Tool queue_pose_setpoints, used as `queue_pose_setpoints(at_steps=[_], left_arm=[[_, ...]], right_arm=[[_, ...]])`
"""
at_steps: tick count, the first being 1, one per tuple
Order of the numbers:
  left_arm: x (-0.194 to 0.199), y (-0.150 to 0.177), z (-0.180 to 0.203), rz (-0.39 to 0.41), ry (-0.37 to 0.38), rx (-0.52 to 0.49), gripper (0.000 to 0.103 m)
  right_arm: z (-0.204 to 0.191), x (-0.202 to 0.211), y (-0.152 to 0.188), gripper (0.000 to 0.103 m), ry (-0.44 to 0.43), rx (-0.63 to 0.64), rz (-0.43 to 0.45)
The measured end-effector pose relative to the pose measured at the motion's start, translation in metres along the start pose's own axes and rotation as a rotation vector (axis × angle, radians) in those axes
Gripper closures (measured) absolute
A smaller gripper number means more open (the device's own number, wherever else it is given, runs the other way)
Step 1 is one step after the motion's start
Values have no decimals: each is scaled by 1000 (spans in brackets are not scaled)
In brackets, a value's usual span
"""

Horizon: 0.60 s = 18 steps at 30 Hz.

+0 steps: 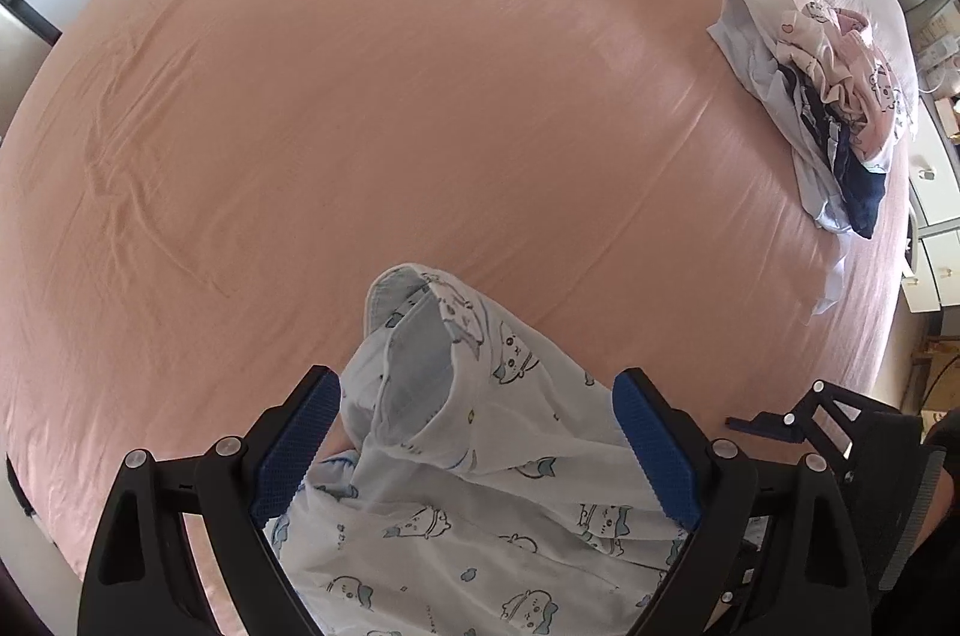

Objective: Fold clothes

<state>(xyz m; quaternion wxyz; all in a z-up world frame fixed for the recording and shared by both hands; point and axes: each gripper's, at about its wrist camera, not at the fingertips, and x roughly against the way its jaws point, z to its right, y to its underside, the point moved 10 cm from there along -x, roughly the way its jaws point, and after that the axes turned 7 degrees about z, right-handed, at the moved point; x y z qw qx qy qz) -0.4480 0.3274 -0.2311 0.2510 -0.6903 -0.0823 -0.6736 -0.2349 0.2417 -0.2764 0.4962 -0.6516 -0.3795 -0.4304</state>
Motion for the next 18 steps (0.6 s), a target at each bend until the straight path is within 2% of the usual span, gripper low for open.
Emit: queue_pose_setpoints(at_steps=[4,6,8,9,10,11,13,16,18], left_arm=[[-12,-8,7,9,26,-10,11],[-20,-10,11,7,38,-5,15],[-27,-11,12,1,46,10,36],[-31,-11,12,-6,45,15,41],[-35,-12,12,-11,43,21,52],[-38,-12,11,-14,39,28,59],[-44,-11,10,-23,31,39,66],[-46,-11,8,-20,10,42,85],[-46,-12,7,-15,-5,43,88]], right_arm=[[4,-5,2,36,6,-2,11],[6,-6,6,36,2,-6,19],[10,-5,10,36,-3,-6,23],[12,-5,11,36,-7,-11,25],[14,-5,13,36,-12,-16,28],[16,-4,14,36,-17,-19,30],[20,-4,16,36,-23,-28,35],[28,-5,18,36,-26,-50,42],[31,-5,19,36,-25,-63,49]])
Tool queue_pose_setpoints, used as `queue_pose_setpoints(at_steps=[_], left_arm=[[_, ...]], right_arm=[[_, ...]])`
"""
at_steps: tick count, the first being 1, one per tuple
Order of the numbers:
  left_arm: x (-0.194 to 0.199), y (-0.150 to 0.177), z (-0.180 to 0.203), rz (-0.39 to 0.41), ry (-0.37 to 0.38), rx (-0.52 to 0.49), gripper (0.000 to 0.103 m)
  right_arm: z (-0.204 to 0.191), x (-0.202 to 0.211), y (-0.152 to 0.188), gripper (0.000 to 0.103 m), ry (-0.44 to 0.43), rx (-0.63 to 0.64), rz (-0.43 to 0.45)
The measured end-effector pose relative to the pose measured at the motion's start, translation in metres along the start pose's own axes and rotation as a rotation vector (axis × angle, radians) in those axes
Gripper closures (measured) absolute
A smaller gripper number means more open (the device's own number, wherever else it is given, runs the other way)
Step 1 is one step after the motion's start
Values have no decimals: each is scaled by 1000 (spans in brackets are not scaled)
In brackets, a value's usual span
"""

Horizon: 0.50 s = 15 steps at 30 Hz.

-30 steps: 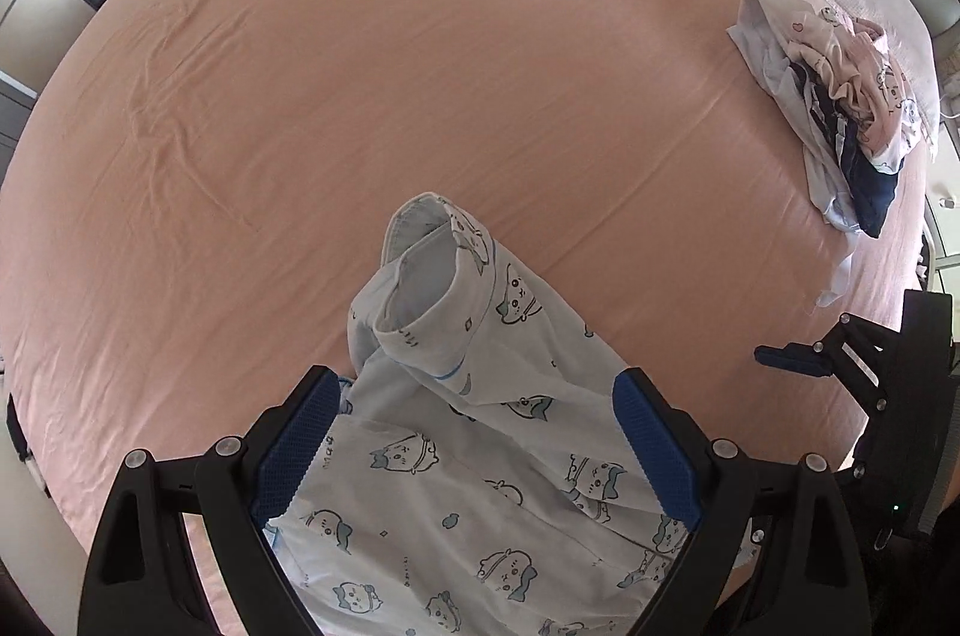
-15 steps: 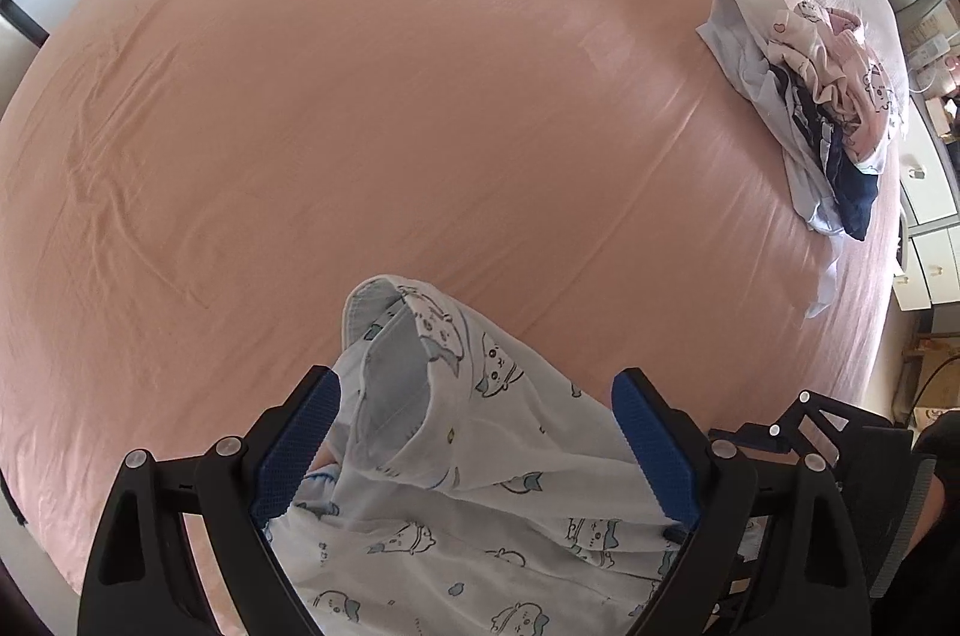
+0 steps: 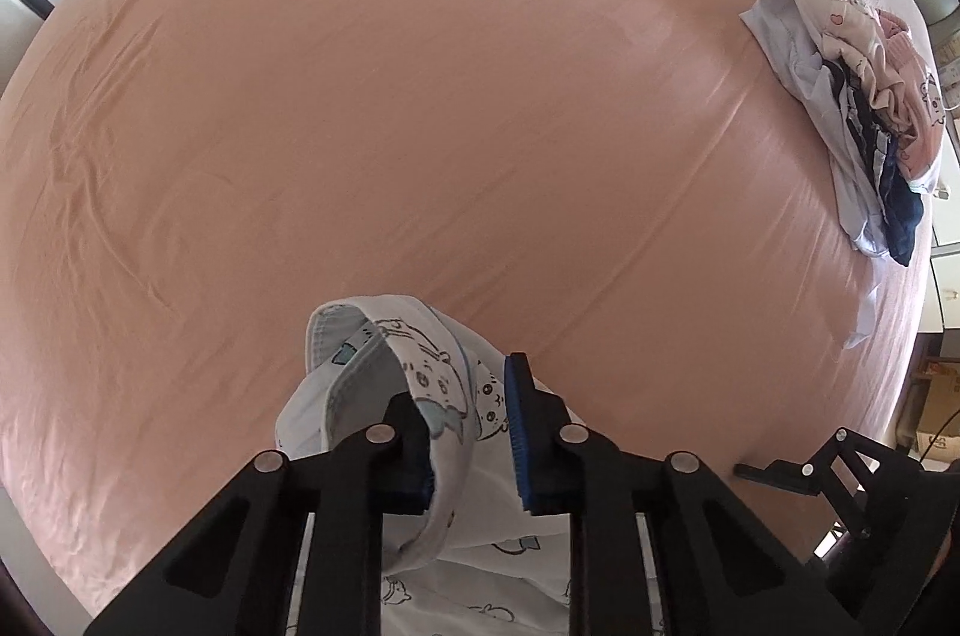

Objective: Fold clothes

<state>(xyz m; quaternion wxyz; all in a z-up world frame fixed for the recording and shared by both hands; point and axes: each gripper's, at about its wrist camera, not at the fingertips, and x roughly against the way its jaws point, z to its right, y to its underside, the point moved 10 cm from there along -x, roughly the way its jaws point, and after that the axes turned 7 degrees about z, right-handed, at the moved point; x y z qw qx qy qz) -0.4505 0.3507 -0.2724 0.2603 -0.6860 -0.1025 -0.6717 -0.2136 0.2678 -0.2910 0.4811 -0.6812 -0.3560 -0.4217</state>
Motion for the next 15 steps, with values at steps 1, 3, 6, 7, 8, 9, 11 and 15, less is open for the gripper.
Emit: queue_pose_setpoints(at_steps=[1,3,6,7,8,9,11,15], left_arm=[[0,0,-1,3,-8,0,90],[1,-1,-2,6,-28,-10,94],[6,-4,-1,24,-17,-7,97],[9,-6,0,38,-2,4,98],[12,-9,0,52,14,16,99],[15,-11,0,64,26,23,99],[19,-14,0,78,33,26,99],[21,-12,0,83,41,27,99]], right_arm=[[1,0,0,36,1,-4,4],[3,-1,-1,36,1,-15,16],[9,0,1,36,-4,-33,48],[11,0,2,36,-6,-39,60],[8,1,5,36,-4,-38,74],[5,2,7,36,-2,-37,88],[6,11,13,36,-22,-34,115],[11,44,34,36,-92,3,196]])
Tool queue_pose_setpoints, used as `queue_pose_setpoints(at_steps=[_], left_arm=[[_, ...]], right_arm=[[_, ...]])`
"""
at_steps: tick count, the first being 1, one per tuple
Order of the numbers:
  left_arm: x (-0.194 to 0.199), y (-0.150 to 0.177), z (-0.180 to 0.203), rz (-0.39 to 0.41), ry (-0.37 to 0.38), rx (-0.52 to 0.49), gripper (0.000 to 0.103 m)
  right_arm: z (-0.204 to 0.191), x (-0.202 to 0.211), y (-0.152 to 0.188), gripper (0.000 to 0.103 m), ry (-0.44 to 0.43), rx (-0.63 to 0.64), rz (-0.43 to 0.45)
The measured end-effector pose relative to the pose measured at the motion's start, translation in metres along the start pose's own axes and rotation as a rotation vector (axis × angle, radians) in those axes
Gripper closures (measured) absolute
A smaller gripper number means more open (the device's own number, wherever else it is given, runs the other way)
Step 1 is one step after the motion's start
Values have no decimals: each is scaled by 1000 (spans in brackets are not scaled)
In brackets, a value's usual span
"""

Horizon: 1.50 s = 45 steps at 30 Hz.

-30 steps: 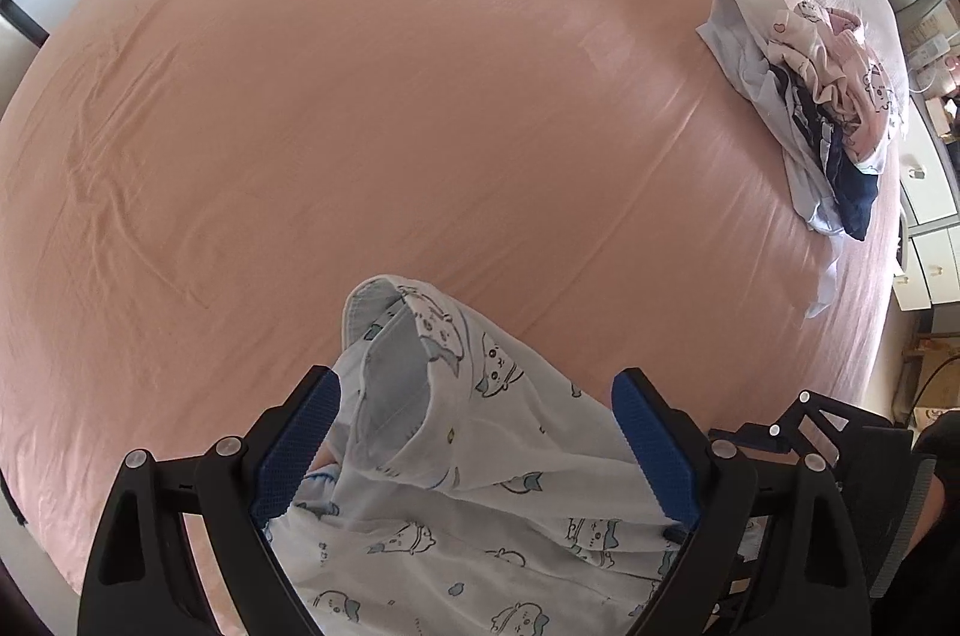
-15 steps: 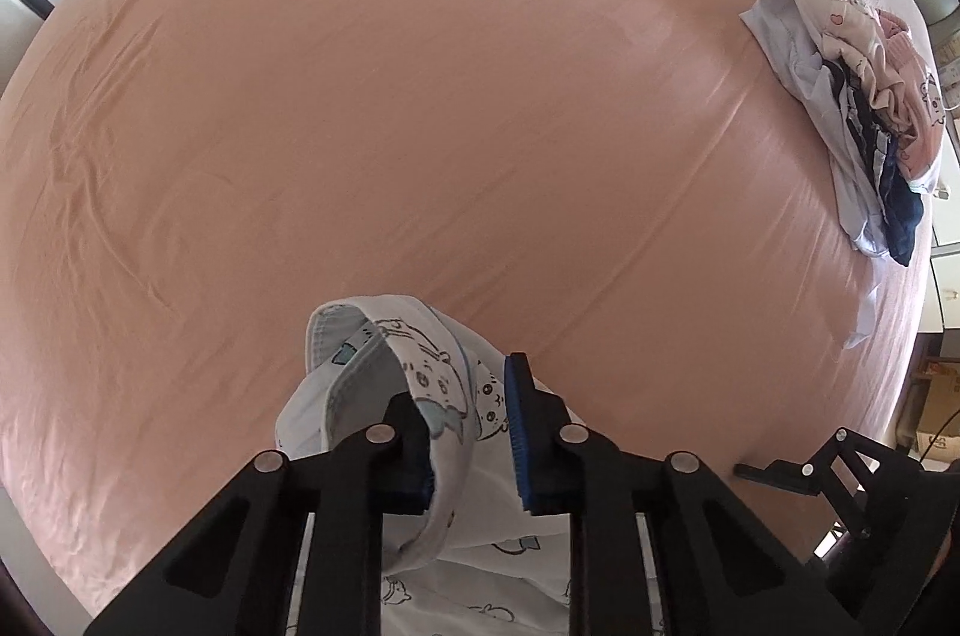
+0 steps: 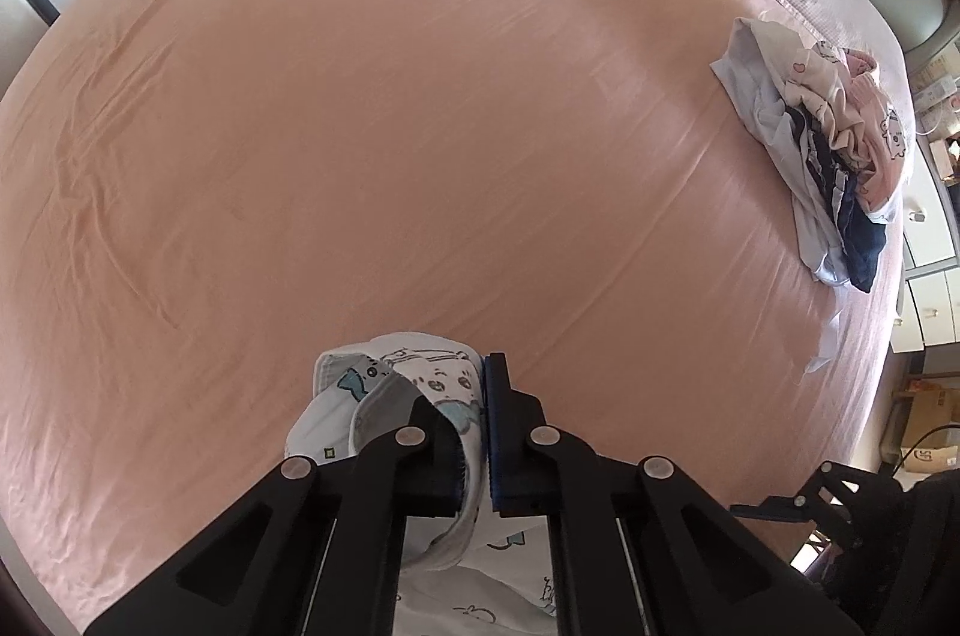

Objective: Fold clothes

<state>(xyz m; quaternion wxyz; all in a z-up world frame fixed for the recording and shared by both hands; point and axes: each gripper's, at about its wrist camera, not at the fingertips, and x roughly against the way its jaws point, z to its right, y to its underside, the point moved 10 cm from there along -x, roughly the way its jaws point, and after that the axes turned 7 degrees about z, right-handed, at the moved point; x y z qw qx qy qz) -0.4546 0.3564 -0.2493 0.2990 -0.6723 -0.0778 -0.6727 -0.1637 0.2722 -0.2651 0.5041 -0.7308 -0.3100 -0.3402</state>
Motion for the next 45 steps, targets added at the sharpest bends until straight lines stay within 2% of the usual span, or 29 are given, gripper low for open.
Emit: queue_pose_setpoints(at_steps=[2,5,12,13,14,15,16,17,24,25,36,45], left_arm=[[-3,0,2,-3,-2,3,99],[-7,-1,8,-6,-4,4,99],[-10,-7,15,-8,1,-1,99],[-9,-7,15,-7,3,4,99],[-8,-8,14,-4,5,10,99],[-8,-8,13,0,6,15,99],[-9,-9,14,3,10,18,99],[-10,-10,14,6,14,23,99],[0,-10,8,31,33,52,99],[3,-10,7,36,40,54,99],[42,-32,14,129,72,67,99],[35,-69,40,189,122,49,99]], right_arm=[[8,15,12,36,41,50,-1],[29,21,20,36,57,27,-29],[-19,8,-8,36,-15,46,-26],[-22,3,-11,39,-23,49,-28],[-26,-2,-14,61,-31,52,-30],[-25,-12,-15,75,-17,41,-45],[-24,-18,-14,95,-7,34,-53],[-23,-23,-13,96,4,28,-61],[-17,-27,-10,100,-36,-33,-57],[-19,-26,-9,101,-64,6,-69],[-3,-6,-13,101,5,47,-45],[32,19,-11,101,79,22,-41]])
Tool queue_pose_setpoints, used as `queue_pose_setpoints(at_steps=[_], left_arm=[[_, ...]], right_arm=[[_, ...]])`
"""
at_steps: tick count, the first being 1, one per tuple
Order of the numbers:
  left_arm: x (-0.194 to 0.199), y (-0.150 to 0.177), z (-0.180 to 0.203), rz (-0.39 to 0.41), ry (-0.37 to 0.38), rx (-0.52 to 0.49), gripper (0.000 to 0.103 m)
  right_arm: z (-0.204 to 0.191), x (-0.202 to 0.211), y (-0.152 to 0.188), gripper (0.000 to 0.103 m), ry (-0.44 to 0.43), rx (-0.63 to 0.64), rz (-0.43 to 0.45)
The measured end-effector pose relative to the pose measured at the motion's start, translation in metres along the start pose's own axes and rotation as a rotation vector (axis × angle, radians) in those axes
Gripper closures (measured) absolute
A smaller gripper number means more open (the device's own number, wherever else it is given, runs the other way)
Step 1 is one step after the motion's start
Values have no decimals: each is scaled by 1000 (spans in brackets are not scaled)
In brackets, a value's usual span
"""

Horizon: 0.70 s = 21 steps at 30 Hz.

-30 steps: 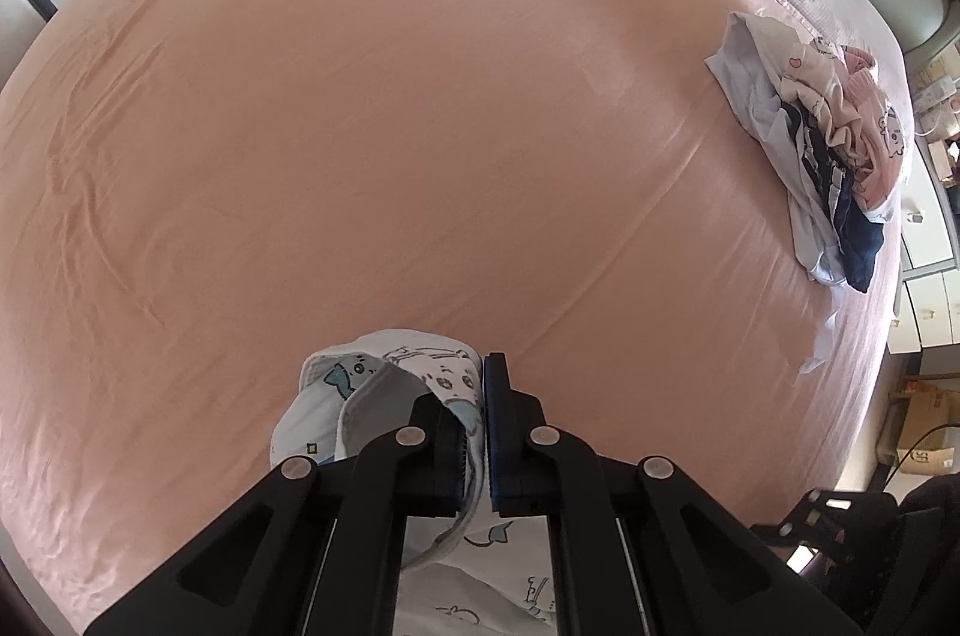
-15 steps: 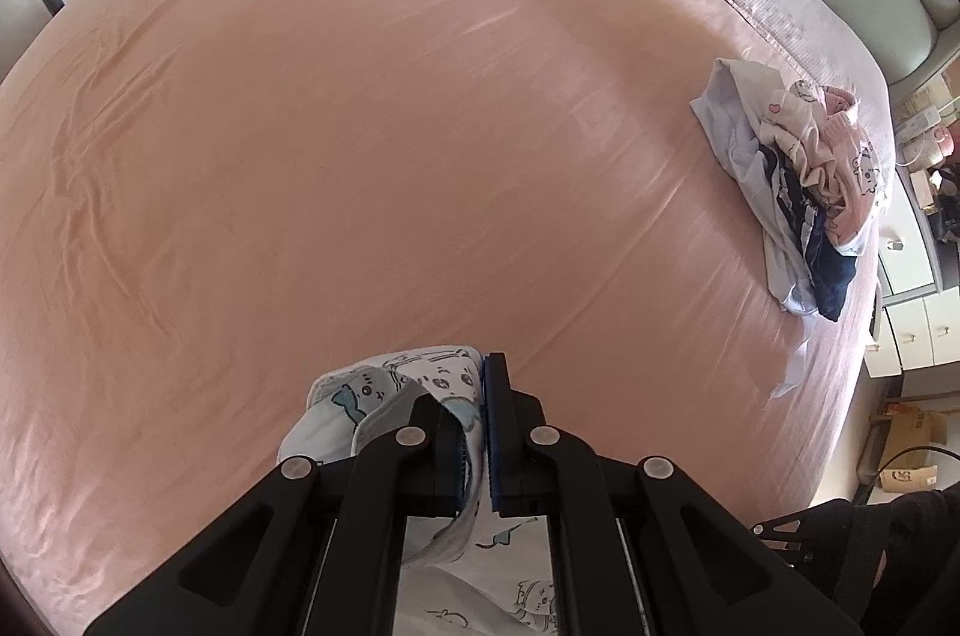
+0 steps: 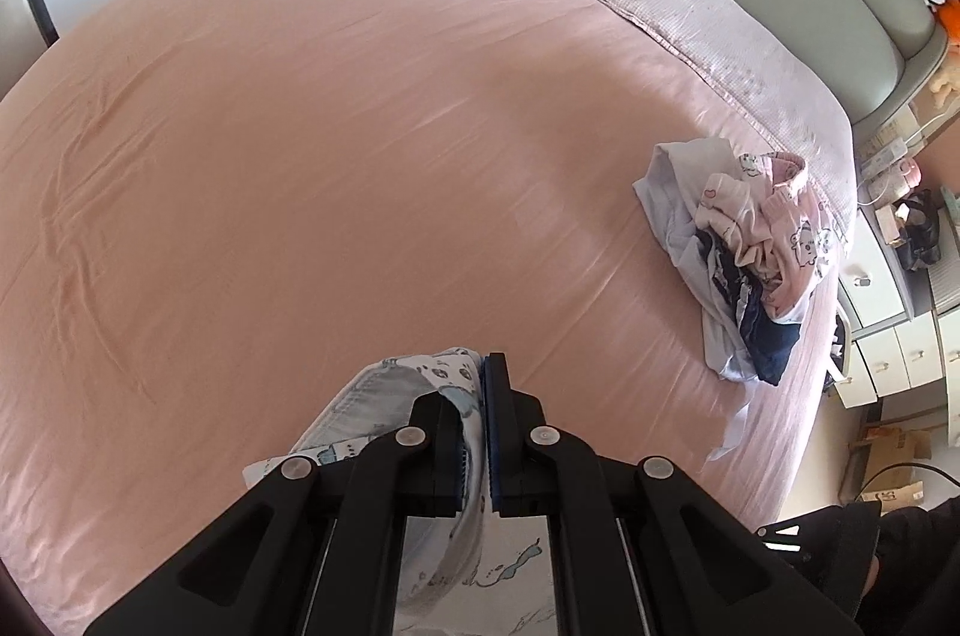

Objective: Fold clothes

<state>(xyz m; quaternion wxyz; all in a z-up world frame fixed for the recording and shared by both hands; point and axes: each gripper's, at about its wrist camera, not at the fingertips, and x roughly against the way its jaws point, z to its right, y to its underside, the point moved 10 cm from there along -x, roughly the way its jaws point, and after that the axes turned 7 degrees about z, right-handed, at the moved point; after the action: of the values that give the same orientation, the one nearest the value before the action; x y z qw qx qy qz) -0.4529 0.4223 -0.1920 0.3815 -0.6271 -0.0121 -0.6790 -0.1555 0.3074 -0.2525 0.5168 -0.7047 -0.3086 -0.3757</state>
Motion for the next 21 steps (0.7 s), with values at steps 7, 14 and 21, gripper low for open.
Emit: queue_pose_setpoints(at_steps=[7,14,21], left_arm=[[-20,-11,19,5,31,-13,99],[-8,-20,16,56,63,19,99],[15,-26,2,113,79,71,99]], right_arm=[[-8,1,5,99,-141,-97,-10],[-18,-14,8,42,-238,-172,-13],[-22,-28,9,42,-390,-307,28]])
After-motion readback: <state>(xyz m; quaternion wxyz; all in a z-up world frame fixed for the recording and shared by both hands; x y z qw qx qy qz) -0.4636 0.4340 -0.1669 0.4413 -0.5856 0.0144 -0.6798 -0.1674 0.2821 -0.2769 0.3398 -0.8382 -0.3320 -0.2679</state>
